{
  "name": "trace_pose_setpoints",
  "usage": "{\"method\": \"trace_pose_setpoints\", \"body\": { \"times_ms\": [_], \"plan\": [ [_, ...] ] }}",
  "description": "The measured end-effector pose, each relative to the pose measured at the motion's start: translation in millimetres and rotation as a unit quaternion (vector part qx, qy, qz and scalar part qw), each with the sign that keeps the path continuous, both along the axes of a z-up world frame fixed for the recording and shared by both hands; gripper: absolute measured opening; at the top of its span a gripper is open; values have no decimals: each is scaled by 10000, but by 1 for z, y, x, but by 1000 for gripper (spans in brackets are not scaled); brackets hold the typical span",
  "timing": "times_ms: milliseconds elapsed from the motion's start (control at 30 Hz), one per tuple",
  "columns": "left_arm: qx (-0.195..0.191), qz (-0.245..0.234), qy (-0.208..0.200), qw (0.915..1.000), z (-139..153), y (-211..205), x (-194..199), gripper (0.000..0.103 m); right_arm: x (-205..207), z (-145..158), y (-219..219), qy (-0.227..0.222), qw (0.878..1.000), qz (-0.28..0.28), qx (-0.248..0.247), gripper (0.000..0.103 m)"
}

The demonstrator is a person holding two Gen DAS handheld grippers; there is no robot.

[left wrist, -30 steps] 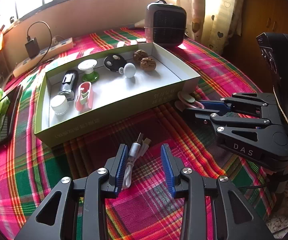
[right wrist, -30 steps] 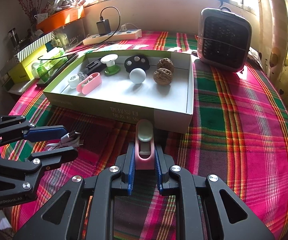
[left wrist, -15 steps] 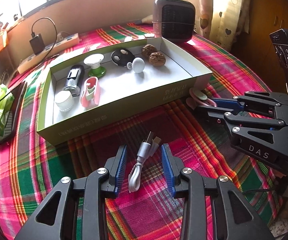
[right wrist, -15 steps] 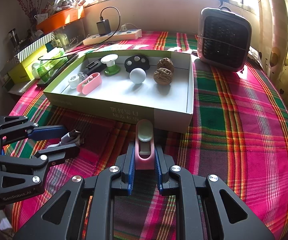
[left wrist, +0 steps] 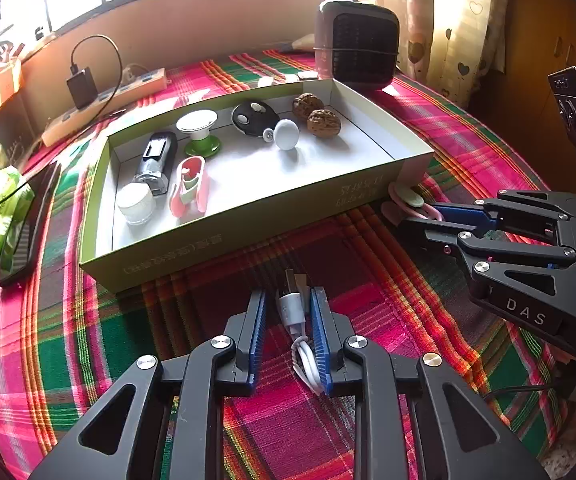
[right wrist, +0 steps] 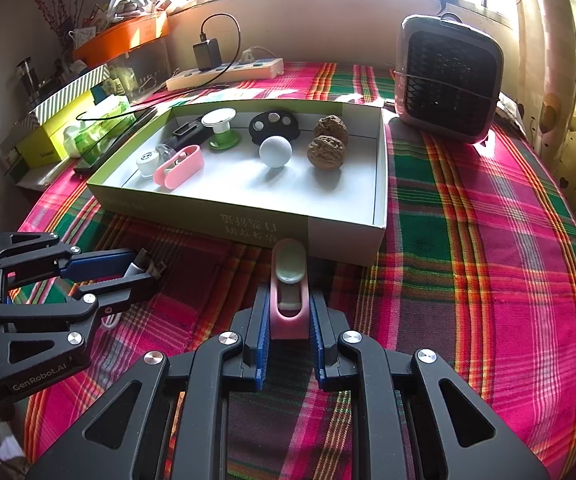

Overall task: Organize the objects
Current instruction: 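Close the left tool on the white USB cable while the right tool lifts the pink holder, then carry the white cable with the left tool while the right tool carries the pink holder to the tray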

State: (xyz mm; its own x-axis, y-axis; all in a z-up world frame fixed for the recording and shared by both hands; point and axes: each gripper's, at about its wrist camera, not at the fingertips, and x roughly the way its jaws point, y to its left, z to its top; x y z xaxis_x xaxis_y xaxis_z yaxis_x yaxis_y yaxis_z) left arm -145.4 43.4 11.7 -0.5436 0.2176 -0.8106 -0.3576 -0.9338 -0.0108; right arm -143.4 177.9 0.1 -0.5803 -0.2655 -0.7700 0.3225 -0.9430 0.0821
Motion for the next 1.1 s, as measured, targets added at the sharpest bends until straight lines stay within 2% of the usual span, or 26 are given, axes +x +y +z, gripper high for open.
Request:
{"method": "trace_pose_setpoints", "body": {
  "times_ms": [200,1100],
  "plan": [
    [-9,13,7,10000,0,0,0,16,0,0,0,-1,10000,1,-3,19],
    [47,55,38,10000,0,-3,-1,15,2,1,-3,47,10000,19,49,18]
  ]
}}
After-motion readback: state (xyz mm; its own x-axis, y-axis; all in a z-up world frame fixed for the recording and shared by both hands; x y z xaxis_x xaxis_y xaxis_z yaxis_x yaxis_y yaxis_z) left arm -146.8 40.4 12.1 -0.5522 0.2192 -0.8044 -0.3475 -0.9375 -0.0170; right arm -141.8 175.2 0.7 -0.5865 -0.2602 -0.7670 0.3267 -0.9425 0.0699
